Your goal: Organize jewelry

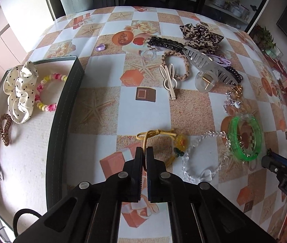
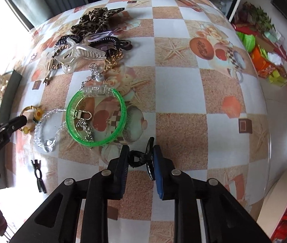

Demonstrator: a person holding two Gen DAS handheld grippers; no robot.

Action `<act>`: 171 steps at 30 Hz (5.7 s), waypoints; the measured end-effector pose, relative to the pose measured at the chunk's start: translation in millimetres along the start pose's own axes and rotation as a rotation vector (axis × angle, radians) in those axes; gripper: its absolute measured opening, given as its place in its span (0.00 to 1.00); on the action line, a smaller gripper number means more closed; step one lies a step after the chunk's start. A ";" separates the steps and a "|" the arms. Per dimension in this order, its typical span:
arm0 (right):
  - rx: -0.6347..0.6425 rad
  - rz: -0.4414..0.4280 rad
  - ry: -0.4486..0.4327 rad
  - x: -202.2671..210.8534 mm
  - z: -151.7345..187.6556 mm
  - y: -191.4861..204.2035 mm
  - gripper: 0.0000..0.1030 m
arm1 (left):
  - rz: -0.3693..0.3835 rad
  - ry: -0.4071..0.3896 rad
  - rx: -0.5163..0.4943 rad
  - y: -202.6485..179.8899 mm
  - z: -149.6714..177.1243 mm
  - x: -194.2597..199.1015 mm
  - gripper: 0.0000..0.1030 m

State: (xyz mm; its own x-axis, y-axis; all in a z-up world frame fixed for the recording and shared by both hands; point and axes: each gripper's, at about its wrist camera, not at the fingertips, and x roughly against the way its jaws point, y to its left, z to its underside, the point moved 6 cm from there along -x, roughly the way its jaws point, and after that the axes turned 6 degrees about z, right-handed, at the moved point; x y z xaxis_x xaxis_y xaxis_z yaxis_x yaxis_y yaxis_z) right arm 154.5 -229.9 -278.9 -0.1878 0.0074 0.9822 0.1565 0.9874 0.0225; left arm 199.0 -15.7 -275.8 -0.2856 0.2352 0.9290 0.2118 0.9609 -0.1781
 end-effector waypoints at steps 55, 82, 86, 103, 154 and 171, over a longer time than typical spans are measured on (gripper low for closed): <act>-0.102 -0.112 0.026 36.9 34.5 -6.9 0.25 | 0.013 0.005 -0.172 -9.0 6.0 -10.5 0.24; -0.087 -0.122 0.002 56.9 29.2 6.0 0.24 | 0.154 -0.091 -0.036 -1.5 16.5 67.6 0.04; -0.070 -0.127 -0.007 65.8 24.7 15.8 0.24 | 0.160 -0.123 -0.012 5.3 14.7 87.5 0.04; 0.143 -0.236 -0.053 96.0 -18.7 140.8 0.24 | 0.101 -0.240 0.133 99.7 9.1 148.8 0.04; 0.389 -0.346 0.073 -6.9 -67.1 345.8 0.38 | -0.162 -0.096 0.307 237.8 32.2 56.1 0.04; 0.255 -0.399 0.005 43.7 -63.3 296.0 0.52 | -0.197 -0.085 0.263 229.2 32.8 61.4 0.04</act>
State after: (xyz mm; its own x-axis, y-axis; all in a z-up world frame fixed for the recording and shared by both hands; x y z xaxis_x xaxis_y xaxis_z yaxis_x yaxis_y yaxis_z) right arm 254.0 52.7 -217.5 -0.1800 -0.3809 0.9069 -0.1706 0.9201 0.3526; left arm 199.4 223.8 -270.2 -0.3759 0.0421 0.9257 -0.1007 0.9912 -0.0860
